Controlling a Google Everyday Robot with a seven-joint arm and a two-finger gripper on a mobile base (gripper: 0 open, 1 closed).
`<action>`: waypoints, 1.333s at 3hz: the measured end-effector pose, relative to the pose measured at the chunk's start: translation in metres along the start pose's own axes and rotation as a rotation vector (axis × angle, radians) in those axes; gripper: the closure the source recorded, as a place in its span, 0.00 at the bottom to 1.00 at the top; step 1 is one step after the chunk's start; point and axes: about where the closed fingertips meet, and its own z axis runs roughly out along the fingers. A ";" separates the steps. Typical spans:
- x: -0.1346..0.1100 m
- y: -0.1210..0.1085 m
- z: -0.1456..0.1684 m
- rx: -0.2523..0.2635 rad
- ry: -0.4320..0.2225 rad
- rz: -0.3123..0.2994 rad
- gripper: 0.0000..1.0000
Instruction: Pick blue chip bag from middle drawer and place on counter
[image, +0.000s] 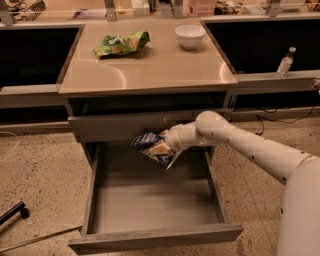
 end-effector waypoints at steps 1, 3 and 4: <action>-0.065 -0.014 -0.027 -0.063 -0.009 -0.064 1.00; -0.064 -0.002 -0.030 -0.122 0.006 -0.071 1.00; -0.065 0.005 -0.048 -0.053 0.028 -0.081 1.00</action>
Offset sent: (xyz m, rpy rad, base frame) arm 0.0179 0.0083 0.0585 0.0050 -0.0195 0.0684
